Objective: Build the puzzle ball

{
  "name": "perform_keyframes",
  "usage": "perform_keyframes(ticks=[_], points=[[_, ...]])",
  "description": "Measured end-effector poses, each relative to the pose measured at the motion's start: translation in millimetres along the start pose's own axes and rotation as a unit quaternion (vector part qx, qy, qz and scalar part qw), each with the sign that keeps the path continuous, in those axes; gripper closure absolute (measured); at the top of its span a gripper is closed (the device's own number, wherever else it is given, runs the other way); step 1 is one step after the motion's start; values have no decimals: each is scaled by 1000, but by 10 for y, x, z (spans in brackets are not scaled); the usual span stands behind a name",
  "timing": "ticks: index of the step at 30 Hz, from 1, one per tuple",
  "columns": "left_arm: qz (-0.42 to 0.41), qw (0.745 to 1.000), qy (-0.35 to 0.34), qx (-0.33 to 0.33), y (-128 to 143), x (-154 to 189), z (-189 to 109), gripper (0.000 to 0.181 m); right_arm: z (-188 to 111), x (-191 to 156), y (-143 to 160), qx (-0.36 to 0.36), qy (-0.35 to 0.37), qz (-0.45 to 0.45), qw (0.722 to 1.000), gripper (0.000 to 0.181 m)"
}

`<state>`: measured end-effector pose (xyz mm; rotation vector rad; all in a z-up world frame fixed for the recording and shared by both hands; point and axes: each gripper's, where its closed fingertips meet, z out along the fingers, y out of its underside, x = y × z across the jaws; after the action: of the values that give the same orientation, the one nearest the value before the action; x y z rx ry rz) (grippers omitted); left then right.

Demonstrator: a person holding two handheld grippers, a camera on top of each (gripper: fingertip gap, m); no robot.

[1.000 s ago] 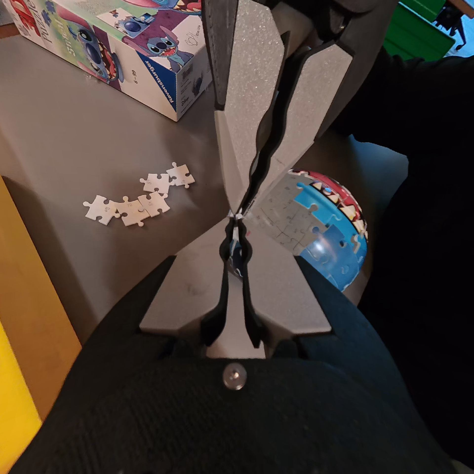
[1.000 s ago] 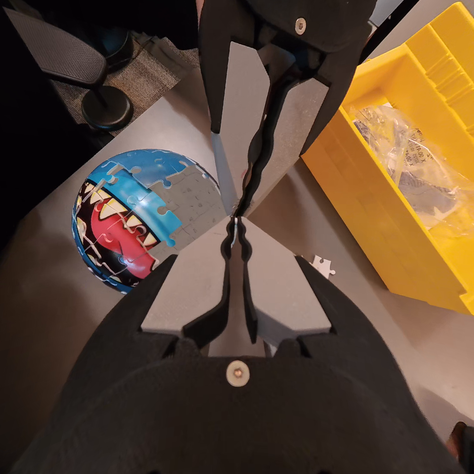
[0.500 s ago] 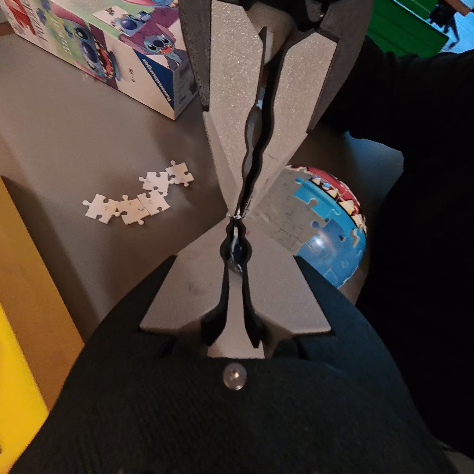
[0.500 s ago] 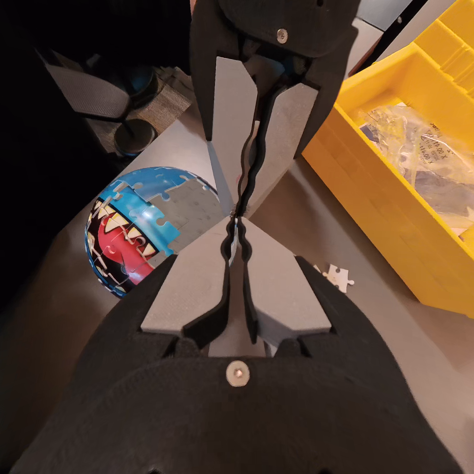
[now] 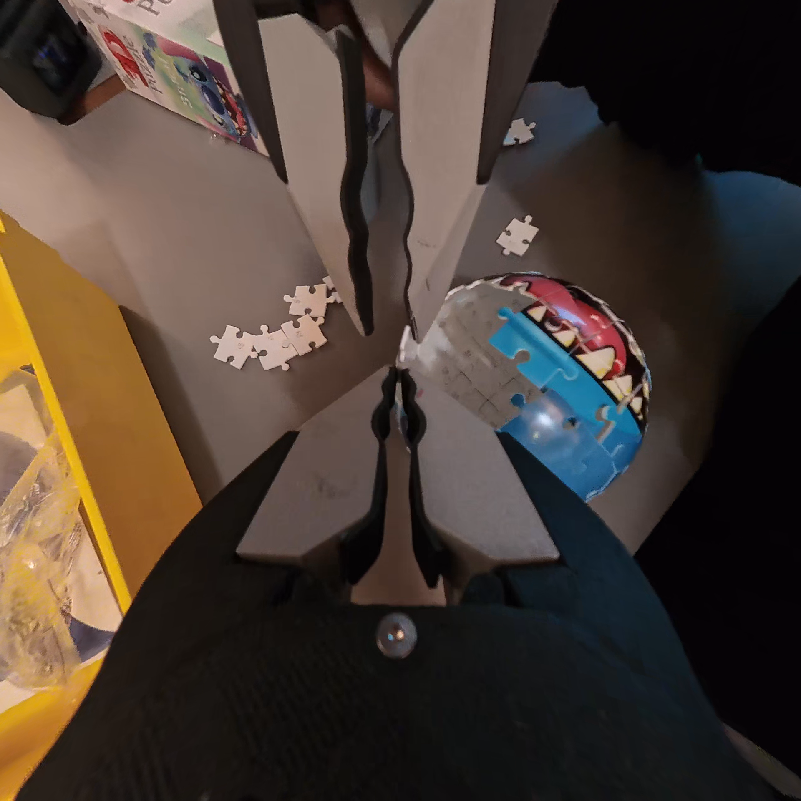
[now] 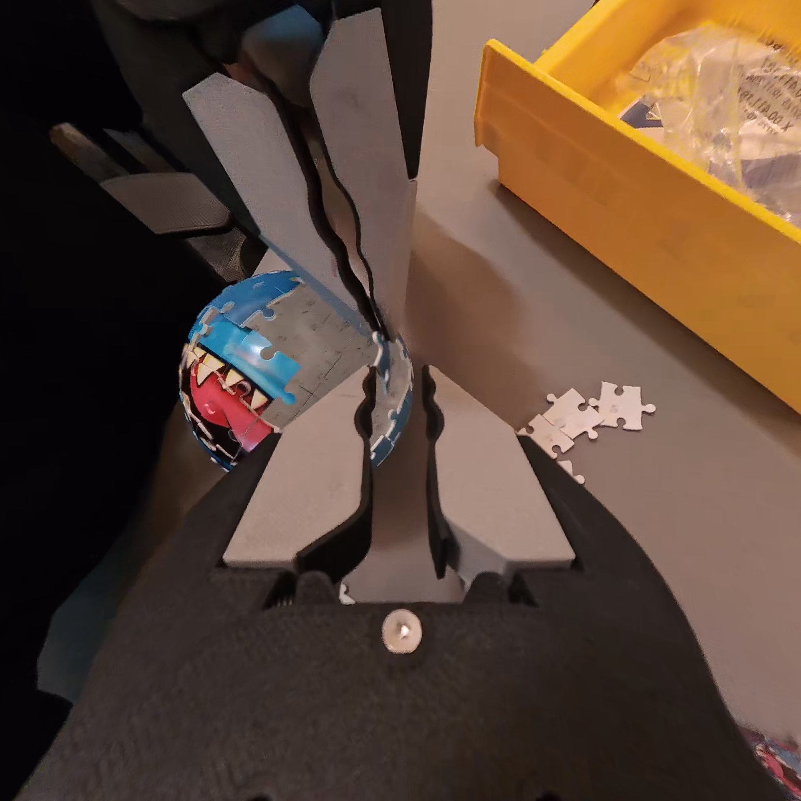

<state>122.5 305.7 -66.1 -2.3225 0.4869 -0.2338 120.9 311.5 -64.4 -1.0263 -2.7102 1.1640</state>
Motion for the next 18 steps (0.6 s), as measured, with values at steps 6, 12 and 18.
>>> perform_keyframes(ticks=[6, 12, 18], points=[[-34, 999, -9, 2, 42, -29, 7, 181, 7, 13, 25, -23, 4, -9, 1000, 165], [-68, 997, -9, 31, 51, -28, -14, 181, 21, -21, -33, -11, -3, -32, 999, 181], [-74, 996, -6, 39, 46, -20, -24, 181, -43, -44, -104, 16, -13, -22, 1000, 176]])
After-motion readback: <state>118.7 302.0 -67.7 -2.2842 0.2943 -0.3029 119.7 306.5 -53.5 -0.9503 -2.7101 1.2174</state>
